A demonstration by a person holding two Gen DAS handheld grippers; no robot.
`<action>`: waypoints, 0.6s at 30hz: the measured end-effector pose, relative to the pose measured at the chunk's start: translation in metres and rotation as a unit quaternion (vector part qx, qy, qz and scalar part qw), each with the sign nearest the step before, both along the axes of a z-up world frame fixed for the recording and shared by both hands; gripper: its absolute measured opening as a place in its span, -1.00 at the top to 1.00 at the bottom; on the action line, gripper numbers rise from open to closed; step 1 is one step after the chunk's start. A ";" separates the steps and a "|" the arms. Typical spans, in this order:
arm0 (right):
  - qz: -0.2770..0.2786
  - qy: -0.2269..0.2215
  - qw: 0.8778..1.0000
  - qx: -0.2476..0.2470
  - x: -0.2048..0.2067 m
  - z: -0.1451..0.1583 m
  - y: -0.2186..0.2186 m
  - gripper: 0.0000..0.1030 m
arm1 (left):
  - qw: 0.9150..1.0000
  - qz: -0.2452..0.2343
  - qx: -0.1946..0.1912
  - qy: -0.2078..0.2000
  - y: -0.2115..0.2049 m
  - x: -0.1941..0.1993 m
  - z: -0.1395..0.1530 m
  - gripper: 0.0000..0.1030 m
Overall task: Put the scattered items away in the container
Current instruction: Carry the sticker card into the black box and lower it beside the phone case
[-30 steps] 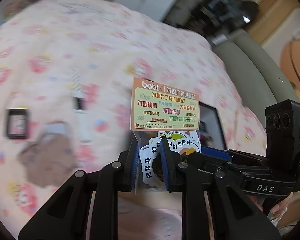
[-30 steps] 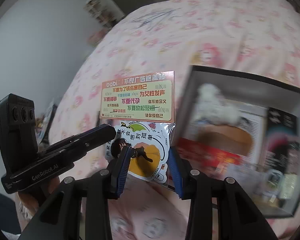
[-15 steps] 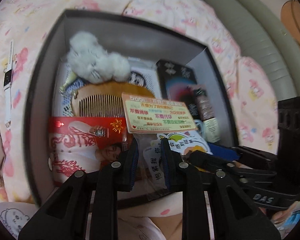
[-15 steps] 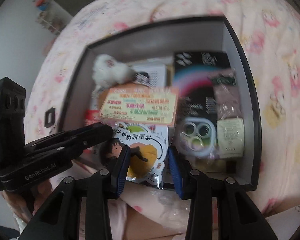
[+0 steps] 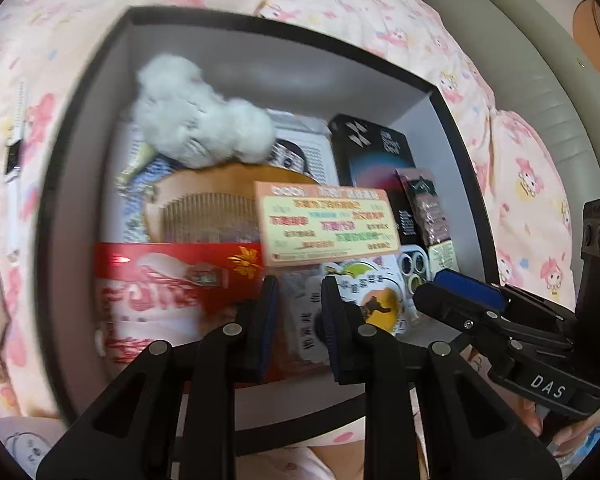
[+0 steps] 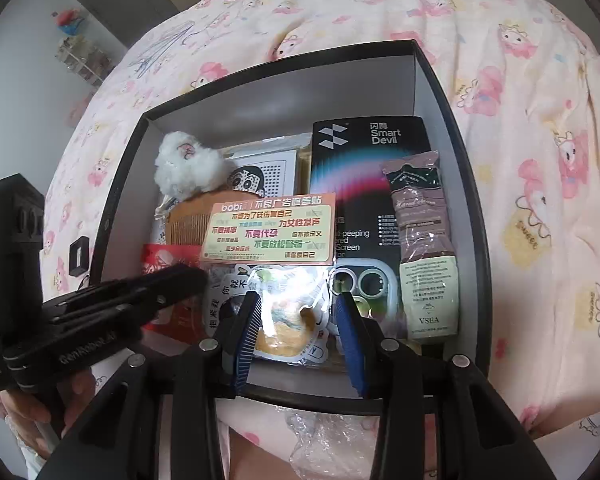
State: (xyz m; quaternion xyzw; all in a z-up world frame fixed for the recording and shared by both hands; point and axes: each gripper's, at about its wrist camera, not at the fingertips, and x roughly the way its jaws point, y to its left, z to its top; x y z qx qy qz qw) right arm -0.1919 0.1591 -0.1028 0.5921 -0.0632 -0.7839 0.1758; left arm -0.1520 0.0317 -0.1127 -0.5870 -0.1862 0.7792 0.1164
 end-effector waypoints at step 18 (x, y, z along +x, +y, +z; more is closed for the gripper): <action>0.012 -0.031 0.999 0.026 -0.003 -0.021 -0.011 0.31 | 1.000 -0.004 0.024 -0.007 0.002 -0.007 -0.006 0.61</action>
